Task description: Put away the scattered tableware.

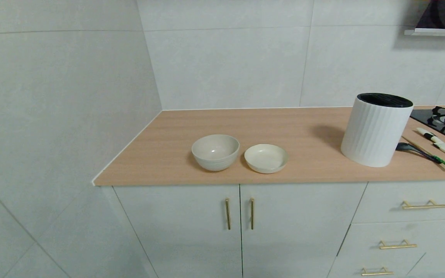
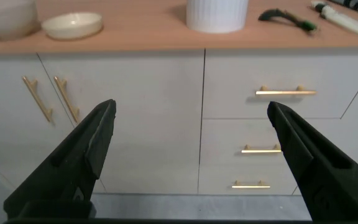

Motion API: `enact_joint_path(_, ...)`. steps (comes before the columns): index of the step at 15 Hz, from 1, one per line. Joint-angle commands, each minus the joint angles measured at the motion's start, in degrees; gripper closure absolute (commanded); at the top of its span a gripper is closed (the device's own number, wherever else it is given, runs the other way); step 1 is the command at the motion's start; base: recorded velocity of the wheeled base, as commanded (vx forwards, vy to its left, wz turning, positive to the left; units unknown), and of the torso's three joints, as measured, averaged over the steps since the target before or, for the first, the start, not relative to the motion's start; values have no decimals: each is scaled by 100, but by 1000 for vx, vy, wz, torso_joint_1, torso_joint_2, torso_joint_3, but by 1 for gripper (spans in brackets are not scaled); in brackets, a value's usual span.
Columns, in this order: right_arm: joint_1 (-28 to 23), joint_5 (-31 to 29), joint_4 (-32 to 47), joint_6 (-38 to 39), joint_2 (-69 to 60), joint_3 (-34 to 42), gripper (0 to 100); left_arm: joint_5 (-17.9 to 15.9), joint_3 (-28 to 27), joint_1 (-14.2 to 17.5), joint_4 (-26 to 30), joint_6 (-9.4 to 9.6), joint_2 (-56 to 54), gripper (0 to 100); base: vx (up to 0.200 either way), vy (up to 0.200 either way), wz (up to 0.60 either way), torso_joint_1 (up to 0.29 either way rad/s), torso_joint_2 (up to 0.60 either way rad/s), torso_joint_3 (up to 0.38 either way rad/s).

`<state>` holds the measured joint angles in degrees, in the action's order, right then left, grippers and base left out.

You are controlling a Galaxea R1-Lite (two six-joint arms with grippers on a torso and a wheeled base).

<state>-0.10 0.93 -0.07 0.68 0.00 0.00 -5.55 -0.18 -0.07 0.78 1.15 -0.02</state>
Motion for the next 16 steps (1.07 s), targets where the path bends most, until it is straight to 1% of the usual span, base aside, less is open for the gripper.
enact_joint_path(1, 1, -5, -1, 2, 9, 0, 0, 1, 1, 7, 1, 0, 2, 0, 0, 0, 0, -227, 510, 286)
enact_joint_path(8, 1, 4, -1, 2, 9, 0, 0, 1, 1, -1, 1, 8, 2, 0, 0, 0, 0, -210, 498, 287)
enact_joint_path(16, 1, 4, -1, 11, 9, 0, 0, 1, 1, 7, 1, 8, 2, 0, 0, 0, 0, -168, 470, 293)
